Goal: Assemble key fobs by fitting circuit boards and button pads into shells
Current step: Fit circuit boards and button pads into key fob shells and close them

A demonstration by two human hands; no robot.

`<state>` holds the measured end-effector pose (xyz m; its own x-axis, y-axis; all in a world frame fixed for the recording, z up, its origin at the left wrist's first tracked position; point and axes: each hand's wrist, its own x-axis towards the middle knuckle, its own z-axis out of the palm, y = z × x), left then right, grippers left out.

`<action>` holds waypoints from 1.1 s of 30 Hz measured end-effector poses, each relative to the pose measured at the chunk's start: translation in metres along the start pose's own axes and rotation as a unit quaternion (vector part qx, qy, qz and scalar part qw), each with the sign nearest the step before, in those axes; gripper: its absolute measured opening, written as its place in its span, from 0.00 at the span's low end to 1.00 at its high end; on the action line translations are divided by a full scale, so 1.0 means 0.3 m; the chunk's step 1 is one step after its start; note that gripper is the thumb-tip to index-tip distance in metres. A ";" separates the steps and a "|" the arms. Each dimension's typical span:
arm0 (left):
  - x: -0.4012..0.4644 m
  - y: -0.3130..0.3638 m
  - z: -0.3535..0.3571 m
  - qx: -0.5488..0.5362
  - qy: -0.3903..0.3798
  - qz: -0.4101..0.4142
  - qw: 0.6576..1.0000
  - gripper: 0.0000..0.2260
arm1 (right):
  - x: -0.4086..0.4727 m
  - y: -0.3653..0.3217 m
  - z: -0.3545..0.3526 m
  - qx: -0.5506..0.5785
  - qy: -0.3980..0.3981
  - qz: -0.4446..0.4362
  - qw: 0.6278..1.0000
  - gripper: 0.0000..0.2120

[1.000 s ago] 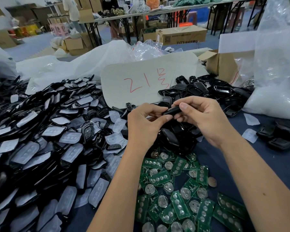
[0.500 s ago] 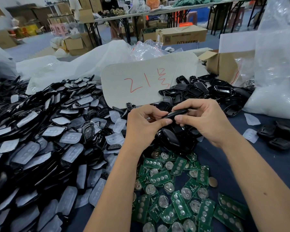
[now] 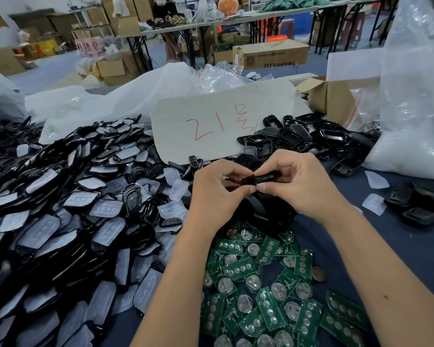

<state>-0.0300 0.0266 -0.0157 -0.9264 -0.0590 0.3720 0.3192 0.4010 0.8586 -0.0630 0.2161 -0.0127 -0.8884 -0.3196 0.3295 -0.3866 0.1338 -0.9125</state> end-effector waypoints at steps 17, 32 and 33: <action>0.003 0.027 0.006 -0.421 -0.050 -0.160 0.891 0.11 | 0.009 0.002 0.012 0.113 0.040 0.073 0.990 0.17; 0.000 0.022 -0.012 -0.441 -0.108 -0.140 0.880 0.15 | -0.006 -0.048 0.028 0.130 0.025 0.023 0.991 0.16; 0.000 0.024 -0.011 -0.439 -0.106 -0.141 0.881 0.15 | -0.006 -0.047 0.029 0.128 0.028 0.022 0.991 0.17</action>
<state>-0.0269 0.0263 -0.0085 -0.9803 0.1666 0.1064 0.0162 -0.4688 0.8831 -0.0538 0.2068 -0.0025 -0.9182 -0.2652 0.2942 -0.2779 -0.0980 -0.9556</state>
